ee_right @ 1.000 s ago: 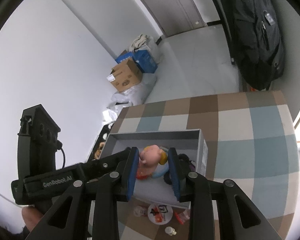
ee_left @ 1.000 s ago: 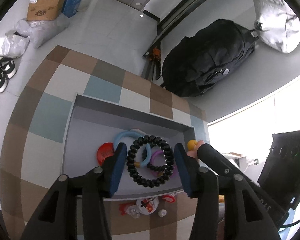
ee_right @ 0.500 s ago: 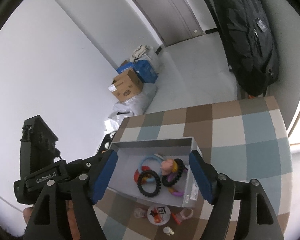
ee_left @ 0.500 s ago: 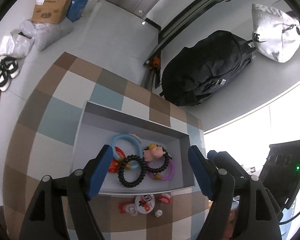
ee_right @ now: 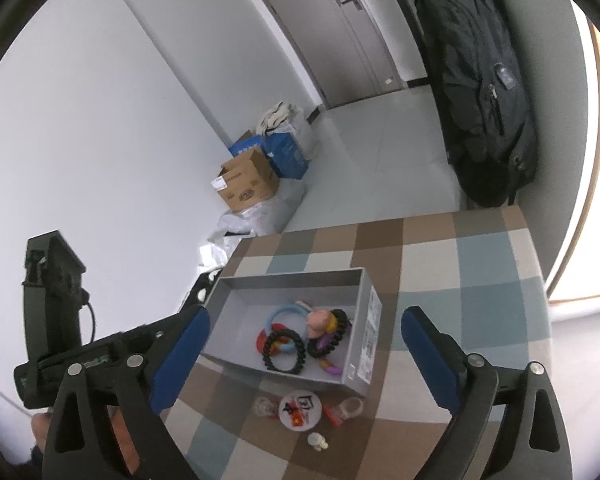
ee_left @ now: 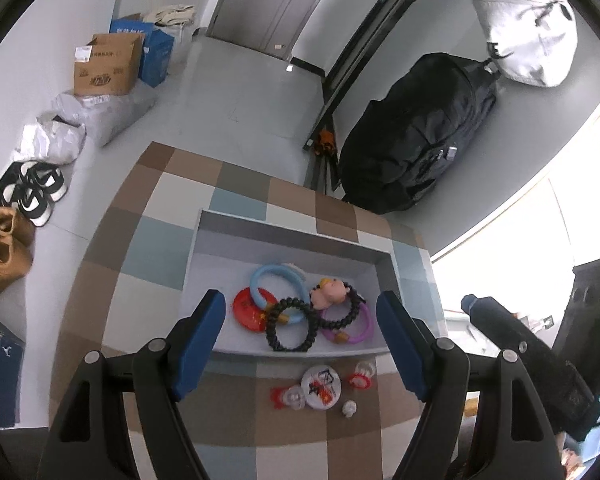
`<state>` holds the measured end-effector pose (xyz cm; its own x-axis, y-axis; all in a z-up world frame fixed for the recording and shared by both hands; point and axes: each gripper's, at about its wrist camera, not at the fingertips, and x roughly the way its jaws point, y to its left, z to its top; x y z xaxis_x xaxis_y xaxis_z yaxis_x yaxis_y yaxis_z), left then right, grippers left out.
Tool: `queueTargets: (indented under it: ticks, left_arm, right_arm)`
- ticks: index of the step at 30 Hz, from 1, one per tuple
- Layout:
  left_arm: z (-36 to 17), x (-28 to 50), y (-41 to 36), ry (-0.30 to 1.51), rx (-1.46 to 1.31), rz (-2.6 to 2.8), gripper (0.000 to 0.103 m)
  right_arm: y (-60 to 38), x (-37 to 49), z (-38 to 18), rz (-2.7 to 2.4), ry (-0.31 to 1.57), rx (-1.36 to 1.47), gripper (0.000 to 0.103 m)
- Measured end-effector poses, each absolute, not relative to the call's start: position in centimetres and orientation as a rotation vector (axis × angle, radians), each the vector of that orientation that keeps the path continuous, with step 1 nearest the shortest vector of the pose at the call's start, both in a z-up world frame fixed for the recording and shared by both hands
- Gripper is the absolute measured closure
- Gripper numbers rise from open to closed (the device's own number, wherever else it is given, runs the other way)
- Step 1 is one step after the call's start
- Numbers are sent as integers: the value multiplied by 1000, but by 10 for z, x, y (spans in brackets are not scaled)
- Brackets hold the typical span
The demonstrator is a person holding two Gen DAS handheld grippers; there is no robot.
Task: Organize jewelry
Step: 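Lift both open tools out of the grey box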
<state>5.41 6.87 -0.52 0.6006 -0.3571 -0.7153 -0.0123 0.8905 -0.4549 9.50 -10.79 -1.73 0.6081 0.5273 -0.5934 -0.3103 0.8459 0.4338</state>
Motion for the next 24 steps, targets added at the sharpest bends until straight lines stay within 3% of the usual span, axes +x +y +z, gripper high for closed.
queueTargets:
  ticks: [4, 24]
  left_arm:
    - [0, 37, 70, 865, -397, -180, 18]
    - [-55, 19, 44, 1048, -358, -199, 18]
  right_arm:
    - [-114, 84, -15, 482, 761, 295, 0]
    - [-129, 58, -34, 420, 816, 249, 0]
